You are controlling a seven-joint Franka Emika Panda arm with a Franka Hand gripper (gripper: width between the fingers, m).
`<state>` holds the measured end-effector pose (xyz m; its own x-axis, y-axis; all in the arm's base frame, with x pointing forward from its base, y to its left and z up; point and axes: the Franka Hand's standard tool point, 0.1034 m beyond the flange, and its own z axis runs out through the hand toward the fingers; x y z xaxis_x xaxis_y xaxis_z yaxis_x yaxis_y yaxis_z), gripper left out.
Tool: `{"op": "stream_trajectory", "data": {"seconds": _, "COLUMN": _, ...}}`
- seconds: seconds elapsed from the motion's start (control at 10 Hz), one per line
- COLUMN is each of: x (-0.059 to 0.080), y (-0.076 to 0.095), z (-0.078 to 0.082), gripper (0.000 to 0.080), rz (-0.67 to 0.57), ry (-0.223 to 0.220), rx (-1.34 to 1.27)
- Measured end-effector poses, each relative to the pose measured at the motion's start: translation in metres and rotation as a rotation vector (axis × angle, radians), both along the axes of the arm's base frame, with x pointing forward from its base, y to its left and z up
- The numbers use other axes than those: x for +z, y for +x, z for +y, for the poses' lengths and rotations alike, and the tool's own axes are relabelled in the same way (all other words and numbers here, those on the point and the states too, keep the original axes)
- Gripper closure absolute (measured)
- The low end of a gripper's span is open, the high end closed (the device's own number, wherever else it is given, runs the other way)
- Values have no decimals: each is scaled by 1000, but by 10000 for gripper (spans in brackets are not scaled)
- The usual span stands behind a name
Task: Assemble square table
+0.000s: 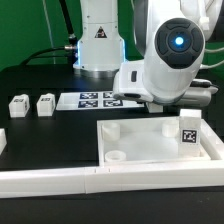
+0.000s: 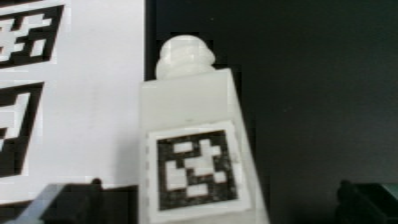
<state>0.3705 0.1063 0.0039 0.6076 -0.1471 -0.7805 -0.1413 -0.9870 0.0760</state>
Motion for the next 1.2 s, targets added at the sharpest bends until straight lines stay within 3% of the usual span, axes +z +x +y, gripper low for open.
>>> {"op": "stream_trajectory", "data": {"seconds": 0.1, "x": 0, "y": 0, "z": -1, "gripper": 150, "rz": 0, "ry": 0, "rx": -2}}
{"op": "stream_trajectory", "data": {"seconds": 0.3, "x": 0, "y": 0, "z": -2, "gripper": 418, "rz": 0, "ry": -1, "rx": -4}}
{"op": "stream_trajectory", "data": {"seconds": 0.4, "x": 0, "y": 1, "z": -2, "gripper": 512, "rz": 0, "ry": 0, "rx": -5}}
{"op": "stream_trajectory", "data": {"seconds": 1.0, "x": 0, "y": 1, "z": -5, "gripper": 511, "rz": 0, "ry": -1, "rx": -12}}
{"op": "stream_trajectory", "data": {"seconds": 1.1, "x": 3, "y": 3, "z": -7, "gripper": 511, "rz": 1, "ry": 1, "rx": -13}}
{"op": "stream_trajectory", "data": {"seconds": 1.2, "x": 24, "y": 21, "z": -16, "gripper": 511, "rz": -6, "ry": 8, "rx": -25}}
